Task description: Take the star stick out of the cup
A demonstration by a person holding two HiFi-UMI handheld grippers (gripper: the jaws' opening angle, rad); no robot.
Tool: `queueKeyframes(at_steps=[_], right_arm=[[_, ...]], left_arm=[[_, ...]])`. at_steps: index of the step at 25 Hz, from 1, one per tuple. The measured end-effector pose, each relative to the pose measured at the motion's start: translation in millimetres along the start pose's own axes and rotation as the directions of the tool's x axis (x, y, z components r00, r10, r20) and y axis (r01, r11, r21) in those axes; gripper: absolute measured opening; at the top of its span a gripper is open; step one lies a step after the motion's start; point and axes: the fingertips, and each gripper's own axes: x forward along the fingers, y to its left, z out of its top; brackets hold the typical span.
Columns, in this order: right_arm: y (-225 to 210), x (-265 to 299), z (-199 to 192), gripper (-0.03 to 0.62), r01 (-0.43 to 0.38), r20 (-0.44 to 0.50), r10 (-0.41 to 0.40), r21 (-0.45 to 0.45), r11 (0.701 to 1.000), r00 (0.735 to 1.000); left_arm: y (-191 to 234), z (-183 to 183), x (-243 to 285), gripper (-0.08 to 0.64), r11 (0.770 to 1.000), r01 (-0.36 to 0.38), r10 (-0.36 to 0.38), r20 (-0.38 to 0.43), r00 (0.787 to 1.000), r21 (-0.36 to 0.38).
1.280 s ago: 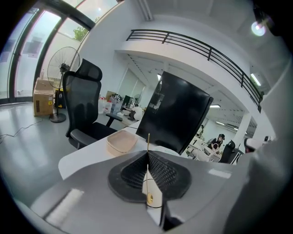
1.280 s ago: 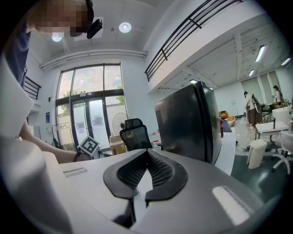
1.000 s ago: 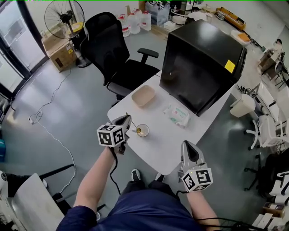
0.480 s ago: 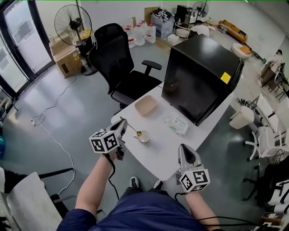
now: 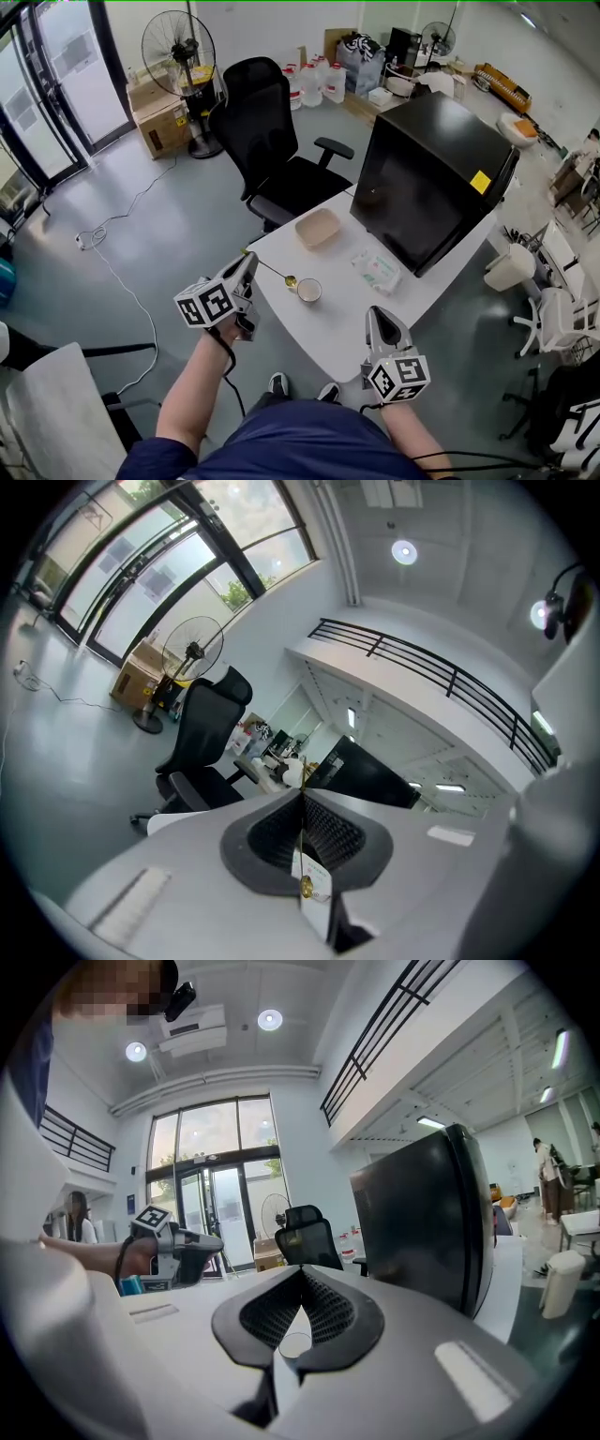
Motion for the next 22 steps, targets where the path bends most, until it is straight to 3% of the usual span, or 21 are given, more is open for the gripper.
queueKeyframes(at_steps=[9,14,22], right_arm=[[3,14,3,0.006,-0.026,0.012,0.026,0.018,0.999,1.0],[-4,17,9,0.008,-0.021,0.023,0.02,0.027,0.999,1.0],[-27,22,24,0.006,0.002,0.054,-0.003,0.012,1.0,0.999]], left_arm=[[14,16,-20,0.008,0.997,-0.04,0.044,0.064,0.997,-0.064],[13,14,-27,0.008,0.99,-0.03,0.042,0.087,0.995,-0.135],[14,18,-33,0.008,0.989,-0.025,0.044,0.13,0.991,-0.147]])
